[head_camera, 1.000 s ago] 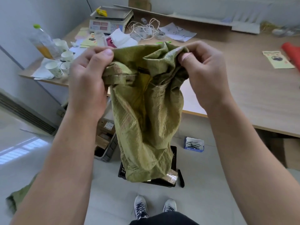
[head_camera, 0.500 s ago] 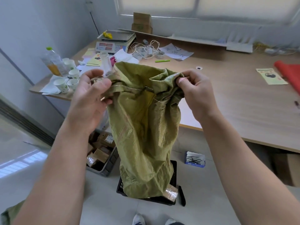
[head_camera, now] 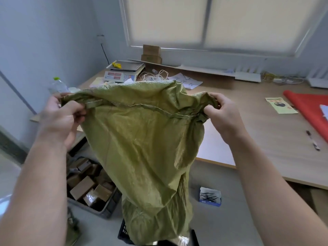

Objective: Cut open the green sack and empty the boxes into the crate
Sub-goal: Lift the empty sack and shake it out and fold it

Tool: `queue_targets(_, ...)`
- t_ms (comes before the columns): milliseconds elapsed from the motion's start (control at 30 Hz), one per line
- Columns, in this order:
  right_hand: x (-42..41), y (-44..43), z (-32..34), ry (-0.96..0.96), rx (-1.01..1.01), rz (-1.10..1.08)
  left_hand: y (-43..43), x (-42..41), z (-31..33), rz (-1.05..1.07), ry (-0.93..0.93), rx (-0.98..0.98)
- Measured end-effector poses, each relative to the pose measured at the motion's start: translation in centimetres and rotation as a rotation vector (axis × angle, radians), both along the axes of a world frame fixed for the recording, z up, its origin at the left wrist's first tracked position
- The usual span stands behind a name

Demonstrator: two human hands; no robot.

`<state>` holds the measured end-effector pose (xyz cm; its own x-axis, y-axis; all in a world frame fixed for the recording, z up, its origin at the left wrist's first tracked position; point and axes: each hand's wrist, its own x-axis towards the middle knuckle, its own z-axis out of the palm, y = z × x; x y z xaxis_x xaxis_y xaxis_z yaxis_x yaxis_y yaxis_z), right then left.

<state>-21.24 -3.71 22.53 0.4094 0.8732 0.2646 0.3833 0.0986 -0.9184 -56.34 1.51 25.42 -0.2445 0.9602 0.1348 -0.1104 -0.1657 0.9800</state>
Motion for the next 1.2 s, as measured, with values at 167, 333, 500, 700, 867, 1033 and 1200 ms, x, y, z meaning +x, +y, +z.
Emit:
queue_targets(167, 2.3, -0.1, 0.3, -0.039, 0.016, -0.086, 0.5, 1.1, 0.6, 0.004, 0.113, 0.006)
queue_targets(333, 2.7, -0.1, 1.2, -0.032, 0.008, -0.057, 0.6, 2.6, 0.6, 0.007, 0.341, 0.038)
queue_targets(500, 0.2, 0.3, 2.4, -0.174, -0.069, -0.156, -0.1, 6.3, 1.2, 0.035, 0.691, 0.083)
queue_targets(700, -5.7, 0.8, 4.1, 0.579, -0.126, 0.180, -0.9, 10.3, 1.1, -0.444, 0.266, 0.034)
queue_targets(867, -7.8, 1.0, 5.3, 0.919, 0.003, 0.626, 0.4, 10.7, 1.1, -0.745, 0.291, 0.265)
queue_targets(1033, -6.8, 1.4, 6.6, 0.499, 0.018, 0.656, 3.5, 9.0, 1.7, -0.417, 0.540, 0.359)
queue_targets(1200, -2.6, 2.9, 5.3, -0.039, 0.178, -0.091, 4.9, 7.8, 3.0, -0.400, -0.097, 0.082)
